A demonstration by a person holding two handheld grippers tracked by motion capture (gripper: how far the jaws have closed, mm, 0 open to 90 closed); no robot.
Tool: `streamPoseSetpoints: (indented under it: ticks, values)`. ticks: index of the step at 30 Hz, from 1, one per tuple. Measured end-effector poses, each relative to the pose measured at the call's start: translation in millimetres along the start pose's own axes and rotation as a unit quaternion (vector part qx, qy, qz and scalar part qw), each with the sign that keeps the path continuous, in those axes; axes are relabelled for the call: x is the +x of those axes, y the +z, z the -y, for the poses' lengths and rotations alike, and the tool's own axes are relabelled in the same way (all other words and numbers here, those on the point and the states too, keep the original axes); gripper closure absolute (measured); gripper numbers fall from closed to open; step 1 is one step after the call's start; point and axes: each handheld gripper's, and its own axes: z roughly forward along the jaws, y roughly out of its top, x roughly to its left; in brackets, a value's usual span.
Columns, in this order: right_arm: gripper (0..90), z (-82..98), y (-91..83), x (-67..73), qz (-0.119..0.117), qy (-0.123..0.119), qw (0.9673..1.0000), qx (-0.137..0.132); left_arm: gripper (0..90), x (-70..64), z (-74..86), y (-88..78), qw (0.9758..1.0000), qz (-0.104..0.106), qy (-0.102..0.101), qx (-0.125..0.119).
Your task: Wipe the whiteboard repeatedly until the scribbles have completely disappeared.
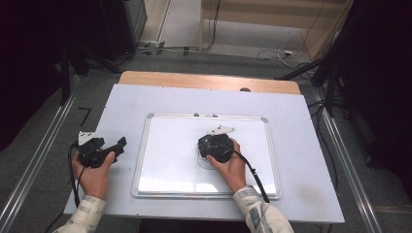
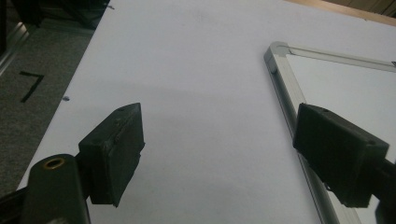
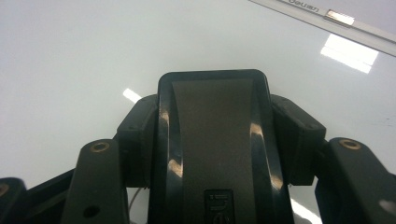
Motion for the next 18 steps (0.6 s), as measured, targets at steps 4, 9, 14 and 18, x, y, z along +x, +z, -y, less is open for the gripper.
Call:
streamPoseSetpoints:
  ticks: [4, 9, 14, 18]
  values:
    - [38.4, 0.2, -0.1, 4.1, -0.003, -0.005, 1.0, 0.001, 17.2, -0.1, -0.1, -0.1, 1.0, 0.001, -0.001, -0.001]
    - [38.4, 0.5, 0.0, 9.3, -0.007, -0.008, 0.9999, 0.0, 17.2, -0.3, -0.1, 0.0, 1.0, 0.001, 0.0, 0.0]
    - [38.4, 0.5, 0.3, 14.5, -0.01, -0.012, 0.9999, 0.0, 17.2, -0.4, -0.1, 0.1, 1.0, 0.001, 0.001, 0.0]
    - [38.4, 0.3, 0.5, 19.2, -0.014, -0.014, 0.9998, 0.001, 17.2, -0.6, -0.1, 0.2, 1.0, 0.002, 0.002, 0.001]
